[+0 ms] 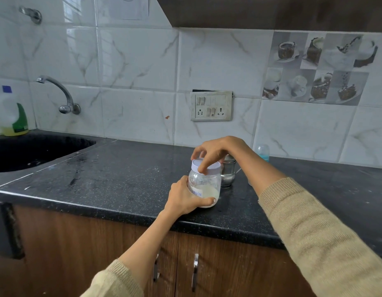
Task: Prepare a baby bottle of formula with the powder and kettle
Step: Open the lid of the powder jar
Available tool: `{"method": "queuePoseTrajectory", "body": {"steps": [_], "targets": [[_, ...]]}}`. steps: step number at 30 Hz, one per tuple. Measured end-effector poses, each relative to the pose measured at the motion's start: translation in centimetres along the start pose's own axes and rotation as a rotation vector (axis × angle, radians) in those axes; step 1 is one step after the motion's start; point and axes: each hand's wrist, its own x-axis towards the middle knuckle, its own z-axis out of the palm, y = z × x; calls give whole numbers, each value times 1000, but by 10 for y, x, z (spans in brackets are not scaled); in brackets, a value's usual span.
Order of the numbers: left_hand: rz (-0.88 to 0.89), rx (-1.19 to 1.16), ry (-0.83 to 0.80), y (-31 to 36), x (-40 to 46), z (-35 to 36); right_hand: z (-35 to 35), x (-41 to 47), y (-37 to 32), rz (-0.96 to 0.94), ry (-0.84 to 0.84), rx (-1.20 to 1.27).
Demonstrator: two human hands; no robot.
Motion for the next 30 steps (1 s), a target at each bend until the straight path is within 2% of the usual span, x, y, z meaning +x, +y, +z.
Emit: {"method": "queuePoseTrajectory", "body": {"steps": [7,13,21,25,30], "targets": [[12,1,-6,-2,4,0,-4,-3,3,-146,-77,9],[-8,18,-6,-7,12,-8,-14,-7,4,-134,90,-29],[-104,40,34,-21,39,-29,14,1,16,-168,436,391],[-188,31,70,-31,56,-41,50,11,14,-198,456,458],[-244,3,63,-47,81,-47,92,35,11,-176,377,586]]}}
